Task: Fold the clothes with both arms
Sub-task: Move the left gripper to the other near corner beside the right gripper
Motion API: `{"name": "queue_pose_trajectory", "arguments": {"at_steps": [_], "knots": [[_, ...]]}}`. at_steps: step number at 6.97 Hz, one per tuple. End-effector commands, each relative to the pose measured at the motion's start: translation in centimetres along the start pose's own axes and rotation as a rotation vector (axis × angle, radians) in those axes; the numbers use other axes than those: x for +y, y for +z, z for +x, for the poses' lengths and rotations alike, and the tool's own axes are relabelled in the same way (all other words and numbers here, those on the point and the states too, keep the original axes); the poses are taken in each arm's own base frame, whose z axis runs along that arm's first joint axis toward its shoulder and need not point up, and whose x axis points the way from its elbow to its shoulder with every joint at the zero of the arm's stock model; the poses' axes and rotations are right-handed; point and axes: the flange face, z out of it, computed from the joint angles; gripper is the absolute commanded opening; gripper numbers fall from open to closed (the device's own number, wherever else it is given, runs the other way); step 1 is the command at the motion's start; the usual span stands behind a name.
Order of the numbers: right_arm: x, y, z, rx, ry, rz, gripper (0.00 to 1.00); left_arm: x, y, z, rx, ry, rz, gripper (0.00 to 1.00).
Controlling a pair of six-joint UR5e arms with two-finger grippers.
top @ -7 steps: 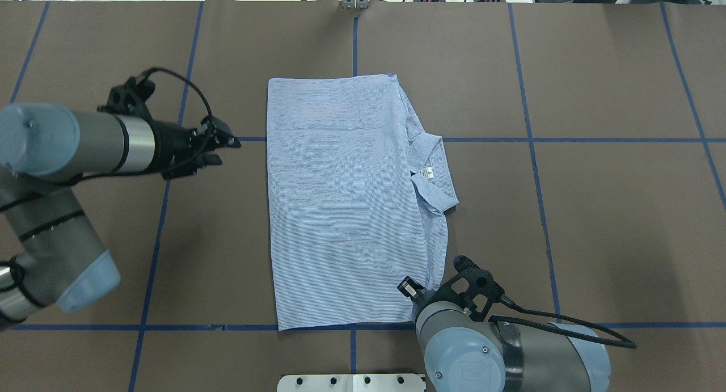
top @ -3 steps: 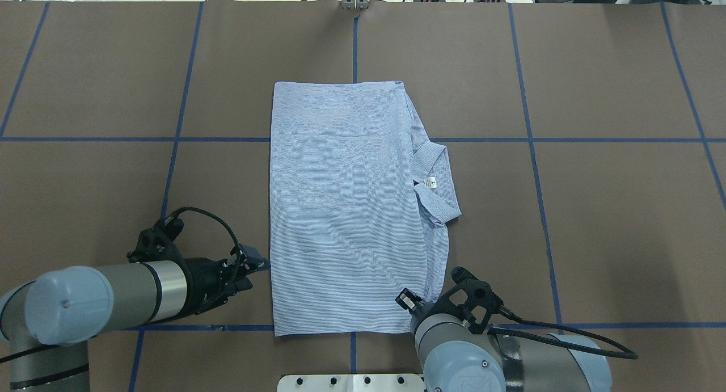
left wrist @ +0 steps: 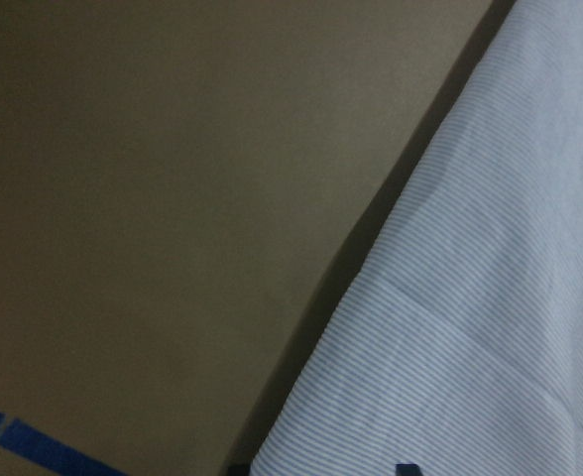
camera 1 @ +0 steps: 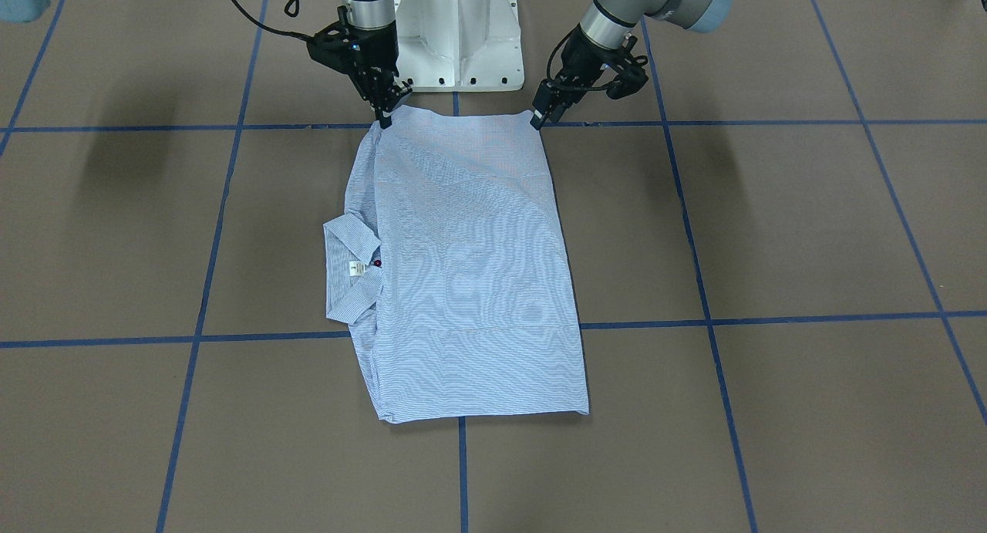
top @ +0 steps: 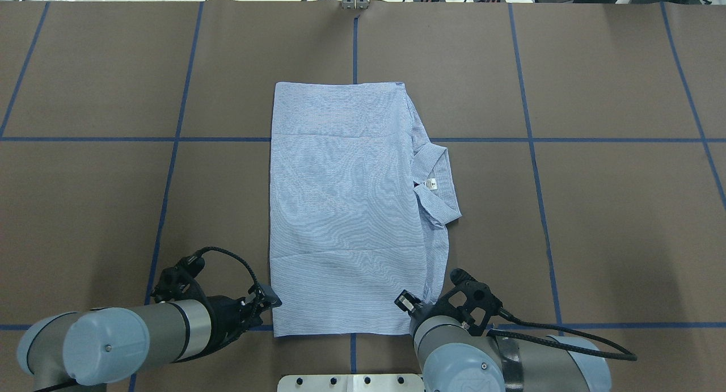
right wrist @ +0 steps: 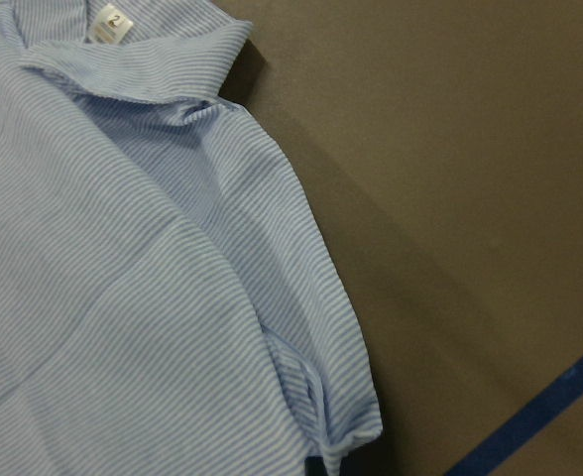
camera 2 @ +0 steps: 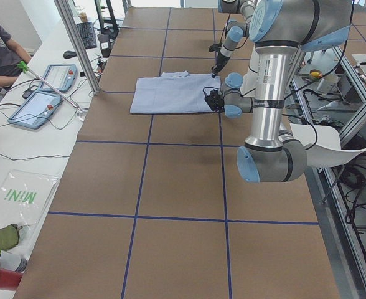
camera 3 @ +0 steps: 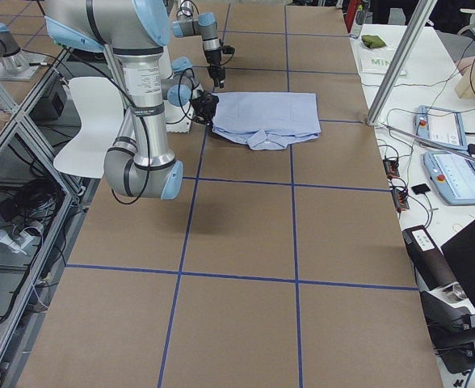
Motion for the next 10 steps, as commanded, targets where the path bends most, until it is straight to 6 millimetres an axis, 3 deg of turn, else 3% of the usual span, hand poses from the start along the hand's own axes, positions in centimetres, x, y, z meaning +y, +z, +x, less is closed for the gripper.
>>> {"name": "queue_pose_trajectory", "arguments": {"at_steps": [1, 5, 10], "knots": [[0.0, -0.1, -0.1, -0.002, 0.000, -0.001, 0.00, 2.7, 1.3, 1.0, -0.053, 0.013, 0.004, 0.56], [0.1, 0.0, 0.0, 0.001, 0.000, -0.002, 0.00, 2.2, 1.5, 0.8, -0.080, -0.118, 0.098, 0.53], [0.1, -0.1, 0.0, 0.000, 0.001, -0.003, 0.00, 4.7, 2.2, -0.6, -0.133, -0.138, 0.085, 0.51]]}}
